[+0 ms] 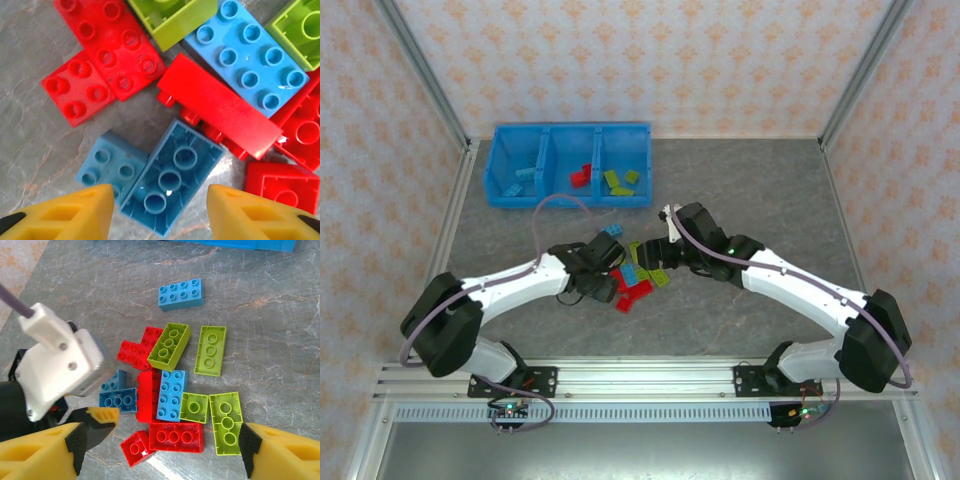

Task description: Sort the legos into containers by color

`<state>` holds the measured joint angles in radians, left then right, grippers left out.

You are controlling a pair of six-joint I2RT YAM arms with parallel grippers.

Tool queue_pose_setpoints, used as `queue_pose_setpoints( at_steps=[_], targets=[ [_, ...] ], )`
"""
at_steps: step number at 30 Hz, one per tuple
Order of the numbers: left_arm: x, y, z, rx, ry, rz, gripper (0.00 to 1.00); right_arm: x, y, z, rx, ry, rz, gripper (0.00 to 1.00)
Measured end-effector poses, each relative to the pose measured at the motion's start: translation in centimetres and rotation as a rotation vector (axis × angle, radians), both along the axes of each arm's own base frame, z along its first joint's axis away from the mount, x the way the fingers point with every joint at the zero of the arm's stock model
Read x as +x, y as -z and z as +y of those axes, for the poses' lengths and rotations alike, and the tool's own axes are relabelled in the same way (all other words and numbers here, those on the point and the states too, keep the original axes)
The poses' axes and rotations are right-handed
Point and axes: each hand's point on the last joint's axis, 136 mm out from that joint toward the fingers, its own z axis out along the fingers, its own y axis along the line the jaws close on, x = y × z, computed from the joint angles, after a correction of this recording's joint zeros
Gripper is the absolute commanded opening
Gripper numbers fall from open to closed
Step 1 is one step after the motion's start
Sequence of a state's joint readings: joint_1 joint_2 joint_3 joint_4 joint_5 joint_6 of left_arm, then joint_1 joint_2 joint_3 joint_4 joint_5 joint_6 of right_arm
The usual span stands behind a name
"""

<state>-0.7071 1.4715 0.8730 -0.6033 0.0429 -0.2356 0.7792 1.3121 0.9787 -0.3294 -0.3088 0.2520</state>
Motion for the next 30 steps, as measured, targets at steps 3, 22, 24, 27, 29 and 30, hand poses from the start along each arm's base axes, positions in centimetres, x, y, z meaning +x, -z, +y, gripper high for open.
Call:
queue_pose_setpoints(
  at_steps=[3, 22, 24, 27, 29, 30],
  targets=[
    [0.3, 0.2, -0.4, 0.011, 0.032, 0.006, 0.54, 0.0, 0.0, 0.1, 0.002, 0.001, 0.005, 0.81],
    [0.8, 1.7, -2.2, 0.037, 0.12, 0.101, 0.49, 0.2, 0.4, -0.5, -0.001, 0.056, 0.032, 0.81],
    [0.7, 1.8, -2.2, 0.038, 0.122, 0.105, 0.5, 0.2, 0.5, -0.6, -0.006, 0.056, 0.037, 0.81],
    [0.1, 2.0, -2.1, 0.037, 0.127, 0.117, 0.51, 0.0, 0.6, -0.6, -0.01, 0.053, 0.042, 0.81],
    [-0.1, 2.1, -2.0, 0.038, 0.128, 0.122, 0.52, -0.1, 0.7, -0.6, -0.01, 0.052, 0.045, 0.81],
    [-0.2, 2.1, -2.0, 0.037, 0.129, 0.124, 0.52, -0.1, 0.7, -0.6, -0.01, 0.053, 0.046, 0.81]
  ],
)
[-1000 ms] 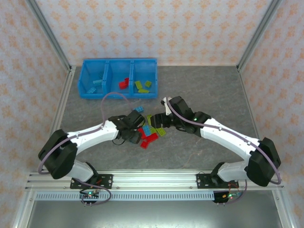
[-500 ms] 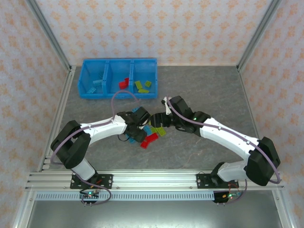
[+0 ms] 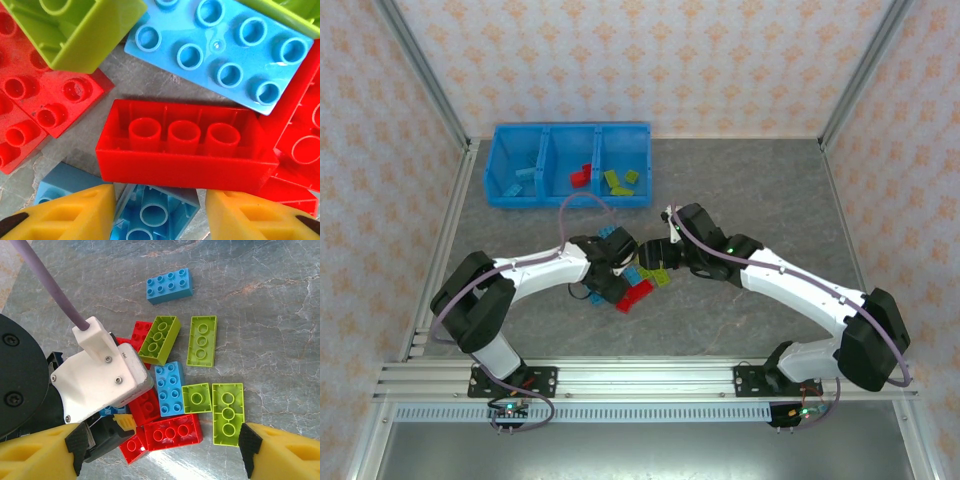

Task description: Sort the legos into containers by color

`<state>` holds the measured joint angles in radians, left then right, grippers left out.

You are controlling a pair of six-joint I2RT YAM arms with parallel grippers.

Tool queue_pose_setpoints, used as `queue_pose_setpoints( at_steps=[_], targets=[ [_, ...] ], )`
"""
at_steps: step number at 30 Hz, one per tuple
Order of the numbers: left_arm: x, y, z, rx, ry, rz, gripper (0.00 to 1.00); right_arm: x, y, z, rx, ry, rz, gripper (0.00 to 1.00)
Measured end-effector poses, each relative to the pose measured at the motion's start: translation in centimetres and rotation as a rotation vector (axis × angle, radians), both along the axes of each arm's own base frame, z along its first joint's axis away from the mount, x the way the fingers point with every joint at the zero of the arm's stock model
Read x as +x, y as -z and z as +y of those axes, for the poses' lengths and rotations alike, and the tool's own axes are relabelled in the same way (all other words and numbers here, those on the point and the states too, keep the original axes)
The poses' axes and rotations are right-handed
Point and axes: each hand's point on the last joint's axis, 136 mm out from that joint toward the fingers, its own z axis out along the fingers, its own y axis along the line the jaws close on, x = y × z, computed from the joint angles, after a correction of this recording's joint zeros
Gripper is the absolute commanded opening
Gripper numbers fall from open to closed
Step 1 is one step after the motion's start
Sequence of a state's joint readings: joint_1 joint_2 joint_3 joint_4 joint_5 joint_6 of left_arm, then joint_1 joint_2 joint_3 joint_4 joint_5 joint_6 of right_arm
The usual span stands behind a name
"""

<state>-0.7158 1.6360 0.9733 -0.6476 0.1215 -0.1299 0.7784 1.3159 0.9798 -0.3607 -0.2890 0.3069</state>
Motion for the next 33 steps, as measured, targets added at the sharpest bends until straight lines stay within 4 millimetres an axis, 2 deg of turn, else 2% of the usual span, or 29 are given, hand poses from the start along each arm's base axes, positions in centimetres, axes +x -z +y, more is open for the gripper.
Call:
queue_pose_setpoints(
  at_steps=[3, 9, 17, 22, 26, 28, 33],
  targets=[
    [-0.2, 0.0, -0.2, -0.007, 0.005, 0.005, 0.58, 0.0, 0.1, 0.0, -0.002, 0.001, 0.002, 0.81],
    [-0.9, 0.3, -0.6, -0.036, 0.003, 0.01, 0.59, -0.6, 0.3, 0.1, -0.003, -0.014, 0.023, 0.81],
    [-1.7, 0.2, 0.7, -0.024, -0.063, -0.011, 0.56, -1.5, 0.3, 0.8, 0.015, -0.054, 0.044, 0.81],
    [-2.7, 0.5, 1.2, -0.03, -0.098, 0.005, 0.62, -2.2, 0.7, 1.4, 0.018, -0.086, 0.07, 0.81],
    [-3.4, 1.1, 1.6, -0.021, -0.12, 0.025, 0.63, -2.5, 1.4, 1.7, 0.006, -0.101, 0.1, 0.81],
    [-3.6, 1.3, 1.7, -0.018, -0.133, 0.03, 0.59, -2.7, 1.6, 1.7, 0.0, -0.107, 0.107, 0.81],
    [-4.0, 1.7, 2.0, -0.007, -0.164, 0.032, 0.35, -3.1, 2.0, 1.7, -0.017, -0.119, 0.123, 0.81]
  ],
)
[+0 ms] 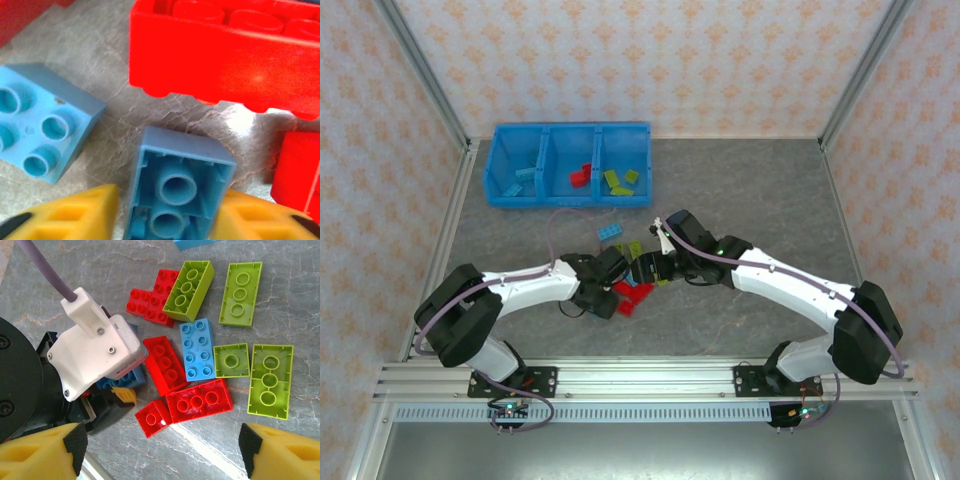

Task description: Sort the legos into containers by color

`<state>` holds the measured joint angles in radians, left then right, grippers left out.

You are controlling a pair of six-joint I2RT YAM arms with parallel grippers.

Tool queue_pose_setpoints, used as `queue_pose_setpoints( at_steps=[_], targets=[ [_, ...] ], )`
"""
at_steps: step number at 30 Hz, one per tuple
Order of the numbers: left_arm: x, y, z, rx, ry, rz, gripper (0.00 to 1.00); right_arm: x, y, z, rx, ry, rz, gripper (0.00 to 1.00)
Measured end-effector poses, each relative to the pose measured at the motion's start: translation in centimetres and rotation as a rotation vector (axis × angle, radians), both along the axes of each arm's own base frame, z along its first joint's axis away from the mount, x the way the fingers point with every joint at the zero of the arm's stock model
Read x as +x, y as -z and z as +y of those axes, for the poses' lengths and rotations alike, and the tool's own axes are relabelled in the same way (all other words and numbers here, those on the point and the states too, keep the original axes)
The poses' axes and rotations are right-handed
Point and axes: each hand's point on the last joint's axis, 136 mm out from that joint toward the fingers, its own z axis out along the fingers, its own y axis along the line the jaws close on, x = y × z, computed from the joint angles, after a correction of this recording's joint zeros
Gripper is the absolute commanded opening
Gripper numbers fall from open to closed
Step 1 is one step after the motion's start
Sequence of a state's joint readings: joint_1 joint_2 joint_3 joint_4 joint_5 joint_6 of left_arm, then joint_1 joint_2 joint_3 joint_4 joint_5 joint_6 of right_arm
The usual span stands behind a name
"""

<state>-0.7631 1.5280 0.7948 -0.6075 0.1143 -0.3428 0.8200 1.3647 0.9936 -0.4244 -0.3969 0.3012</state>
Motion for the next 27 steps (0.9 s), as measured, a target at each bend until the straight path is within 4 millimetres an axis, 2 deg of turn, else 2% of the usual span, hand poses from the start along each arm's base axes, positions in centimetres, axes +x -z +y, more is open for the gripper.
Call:
queue_pose_setpoints(
  at_steps=[1, 6, 8, 11, 14, 17, 20, 24, 27],
  targets=[
    [0.0, 0.0, 0.0, 0.0, -0.002, -0.001, 0.3, -0.1, 0.1, 0.0, -0.002, -0.003, 0.004, 0.81],
    [-0.2, -0.7, -0.2, -0.046, -0.003, -0.03, 0.22, -0.5, -0.6, 0.7, 0.028, -0.031, 0.008, 0.81],
    [-0.2, -1.9, -0.5, -0.085, 0.003, -0.064, 0.19, -0.2, -1.2, 0.9, 0.043, -0.021, -0.013, 0.81],
    [0.1, -5.6, -1.7, -0.188, 0.029, -0.164, 0.19, 1.4, -1.9, 0.6, 0.06, 0.032, -0.055, 0.81],
    [2.1, -10.9, -1.7, -0.304, -0.018, -0.302, 0.18, 2.3, -2.7, 0.3, 0.072, 0.072, -0.094, 0.81],
    [6.4, -16.1, 1.2, -0.364, -0.175, -0.451, 0.18, 3.1, -3.9, -0.2, 0.08, 0.12, -0.144, 0.82],
    [11.3, -19.6, 6.2, -0.355, -0.372, -0.58, 0.18, 4.1, -4.9, -1.2, 0.076, 0.193, -0.199, 0.84],
    [17.6, -21.3, 13.3, -0.295, -0.62, -0.646, 0.18, 4.8, -5.3, -2.1, 0.064, 0.249, -0.232, 0.84],
    [22.9, -21.0, 18.0, -0.243, -0.765, -0.643, 0.19, 5.0, -5.3, -2.4, 0.056, 0.269, -0.239, 0.84]
  ],
)
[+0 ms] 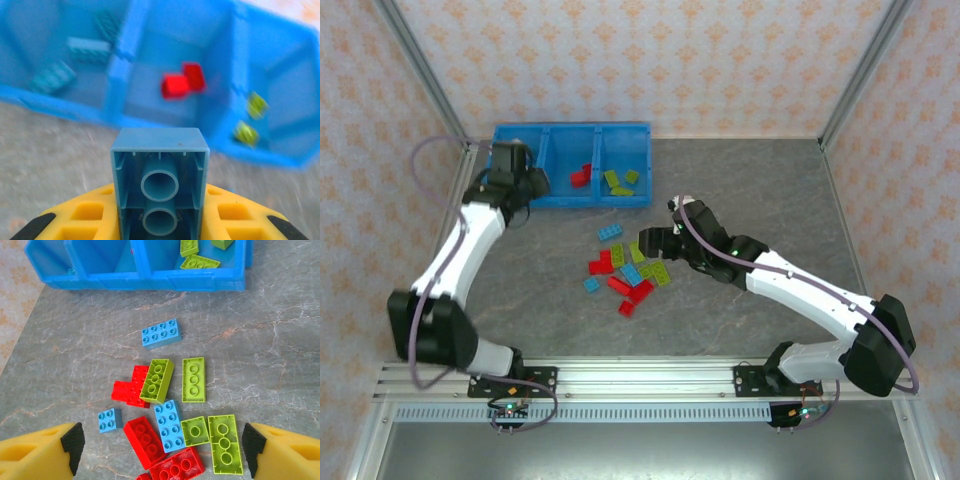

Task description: Sort the legos into containers by color

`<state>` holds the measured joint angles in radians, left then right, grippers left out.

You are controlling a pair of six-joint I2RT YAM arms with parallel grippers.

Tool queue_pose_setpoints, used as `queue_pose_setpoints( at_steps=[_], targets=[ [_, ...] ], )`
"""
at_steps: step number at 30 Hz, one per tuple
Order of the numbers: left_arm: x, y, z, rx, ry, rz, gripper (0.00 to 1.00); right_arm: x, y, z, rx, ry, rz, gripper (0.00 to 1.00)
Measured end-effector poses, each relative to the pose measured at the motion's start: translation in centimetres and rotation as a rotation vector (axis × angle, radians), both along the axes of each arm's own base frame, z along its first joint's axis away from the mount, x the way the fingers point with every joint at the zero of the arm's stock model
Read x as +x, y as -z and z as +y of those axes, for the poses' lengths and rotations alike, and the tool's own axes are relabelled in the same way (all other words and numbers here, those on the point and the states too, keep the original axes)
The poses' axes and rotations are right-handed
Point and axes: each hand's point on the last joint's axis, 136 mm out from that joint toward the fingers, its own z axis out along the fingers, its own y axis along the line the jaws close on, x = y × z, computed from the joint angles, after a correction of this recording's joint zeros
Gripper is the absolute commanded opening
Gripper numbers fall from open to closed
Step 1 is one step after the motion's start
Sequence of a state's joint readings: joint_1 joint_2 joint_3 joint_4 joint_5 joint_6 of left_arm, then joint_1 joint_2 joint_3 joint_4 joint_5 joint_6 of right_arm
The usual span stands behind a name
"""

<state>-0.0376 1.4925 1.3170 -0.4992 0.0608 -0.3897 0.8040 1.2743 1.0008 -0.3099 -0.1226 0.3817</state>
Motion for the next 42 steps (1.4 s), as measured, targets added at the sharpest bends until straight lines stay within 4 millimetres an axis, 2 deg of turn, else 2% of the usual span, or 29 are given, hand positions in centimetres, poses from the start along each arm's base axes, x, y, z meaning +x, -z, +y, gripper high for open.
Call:
queue_pose_setpoints(
  at_steps=[3, 5, 10, 12, 14, 18, 20, 22, 23, 26, 28, 31, 33, 36, 38, 42],
  targets=[
    [5.0, 0.9, 3.4, -0.004, -0.106, 0.024, 0.18, 0.1, 0.0, -0.1, -0.004, 0.007, -0.003, 0.84],
    [7.5, 1.7, 5.2, -0.019, -0.165, 0.036, 0.19, 0.1, 0.1, -0.2, -0.009, 0.011, -0.003, 0.85],
    [12.1, 3.6, 9.4, -0.086, -0.269, 0.059, 0.42, -0.2, -0.2, -1.0, -0.021, 0.021, -0.003, 0.85],
    [13.1, 4.0, 10.4, -0.091, -0.28, 0.072, 0.51, -0.4, -0.5, -1.3, -0.018, 0.027, -0.012, 0.86],
    [13.5, 3.9, 10.7, -0.094, -0.278, 0.08, 0.58, -0.5, -0.8, -1.7, -0.017, 0.037, -0.022, 0.86],
    [12.9, 2.7, 9.8, -0.11, -0.251, 0.075, 0.6, -0.4, -0.8, -2.1, -0.024, 0.05, -0.026, 0.86],
    [11.5, 1.6, 8.8, -0.132, -0.23, 0.066, 0.59, -0.3, -0.6, -2.2, -0.027, 0.054, -0.025, 0.86],
    [9.2, 0.0, 7.5, -0.155, -0.203, 0.049, 0.58, -0.2, -0.3, -2.2, -0.034, 0.056, -0.02, 0.87],
    [8.0, -1.1, 6.8, -0.163, -0.189, 0.03, 0.57, -0.2, 0.0, -2.2, -0.04, 0.056, -0.015, 0.87],
    [3.4, -5.5, 2.7, -0.171, -0.096, -0.069, 0.56, 0.1, 1.9, -1.8, -0.078, 0.053, 0.023, 0.87],
    [-0.3, -8.6, -2.1, -0.158, 0.035, -0.148, 0.56, 0.3, 3.7, -1.4, -0.113, 0.045, 0.064, 0.86],
    [-6.0, -10.9, -9.7, -0.144, 0.28, -0.215, 0.57, 0.8, 6.3, -0.4, -0.161, 0.03, 0.128, 0.83],
    [-9.6, -10.8, -13.5, -0.128, 0.434, -0.214, 0.57, 1.3, 7.7, 0.7, -0.179, 0.012, 0.169, 0.79],
    [-12.9, -9.0, -15.8, -0.063, 0.56, -0.136, 0.58, 2.1, 9.1, 2.7, -0.181, -0.023, 0.221, 0.7],
    [-14.2, -7.5, -15.9, -0.006, 0.596, -0.069, 0.59, 2.6, 9.8, 4.2, -0.171, -0.045, 0.252, 0.67],
    [-15.5, -5.4, -13.6, 0.123, 0.582, 0.005, 0.59, 4.1, 11.2, 7.3, -0.154, -0.085, 0.308, 0.66]
  ],
)
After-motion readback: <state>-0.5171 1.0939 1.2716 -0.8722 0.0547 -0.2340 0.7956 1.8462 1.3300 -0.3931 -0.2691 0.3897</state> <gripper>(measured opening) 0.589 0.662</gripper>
